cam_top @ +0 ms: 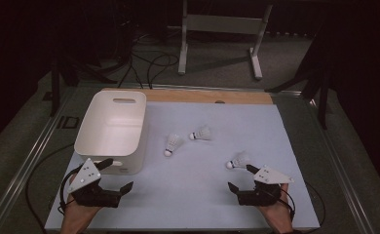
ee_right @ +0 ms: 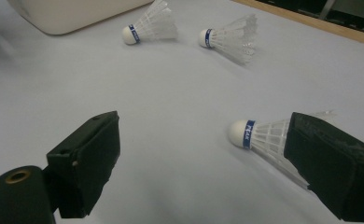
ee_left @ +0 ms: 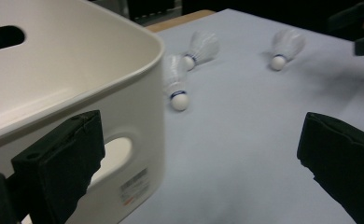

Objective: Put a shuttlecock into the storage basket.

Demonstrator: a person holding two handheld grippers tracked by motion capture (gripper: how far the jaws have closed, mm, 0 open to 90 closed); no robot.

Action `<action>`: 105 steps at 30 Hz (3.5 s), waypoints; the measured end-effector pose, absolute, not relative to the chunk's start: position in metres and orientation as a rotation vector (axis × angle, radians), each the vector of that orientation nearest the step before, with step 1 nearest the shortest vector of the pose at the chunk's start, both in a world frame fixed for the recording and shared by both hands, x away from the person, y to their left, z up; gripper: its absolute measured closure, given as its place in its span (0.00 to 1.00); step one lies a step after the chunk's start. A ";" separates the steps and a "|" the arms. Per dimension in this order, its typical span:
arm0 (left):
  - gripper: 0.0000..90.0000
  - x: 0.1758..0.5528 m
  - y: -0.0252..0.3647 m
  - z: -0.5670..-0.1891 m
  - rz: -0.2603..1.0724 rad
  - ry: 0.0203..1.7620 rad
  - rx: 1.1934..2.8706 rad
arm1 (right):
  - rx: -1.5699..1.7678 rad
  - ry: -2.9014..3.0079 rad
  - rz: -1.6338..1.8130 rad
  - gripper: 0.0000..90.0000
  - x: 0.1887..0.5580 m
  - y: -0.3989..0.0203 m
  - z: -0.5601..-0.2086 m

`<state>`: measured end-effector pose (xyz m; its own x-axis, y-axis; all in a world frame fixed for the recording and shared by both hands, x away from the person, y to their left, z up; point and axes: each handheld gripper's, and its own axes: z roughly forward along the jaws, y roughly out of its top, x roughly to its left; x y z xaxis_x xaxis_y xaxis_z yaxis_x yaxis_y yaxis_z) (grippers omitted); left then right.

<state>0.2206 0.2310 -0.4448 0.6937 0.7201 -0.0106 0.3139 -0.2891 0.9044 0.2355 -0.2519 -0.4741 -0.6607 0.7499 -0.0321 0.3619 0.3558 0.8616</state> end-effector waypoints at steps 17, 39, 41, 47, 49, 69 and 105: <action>0.01 0.223 0.230 -0.454 0.524 0.831 1.879 | 1.041 2.142 1.276 0.10 0.241 -0.256 -0.471; 0.01 0.222 0.232 -0.459 0.560 0.873 1.875 | 1.055 2.128 1.218 0.10 0.264 -0.263 -0.458; 0.01 0.222 0.233 -0.459 0.559 0.876 1.874 | 1.065 2.128 1.211 0.10 0.266 -0.262 -0.457; 0.01 0.222 0.233 -0.459 0.564 0.882 1.870 | 1.071 2.119 1.185 0.10 0.275 -0.264 -0.456; 0.01 0.222 0.233 -0.459 0.566 0.883 1.869 | 1.090 2.114 1.187 0.10 0.278 -0.265 -0.456; 0.01 0.222 0.234 -0.458 0.572 0.882 1.868 | 1.159 2.126 1.096 0.10 0.293 -0.273 -0.469; 0.01 0.221 0.235 -0.459 0.584 0.893 1.860 | 1.222 2.348 1.080 0.93 0.304 -0.261 -0.493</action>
<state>0.2212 0.2350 -0.4591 0.6179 0.7861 0.0141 0.3287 -0.2745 0.9037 0.3039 -0.2612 -0.4929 -0.6024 0.7934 0.0873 0.5826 0.3623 0.7276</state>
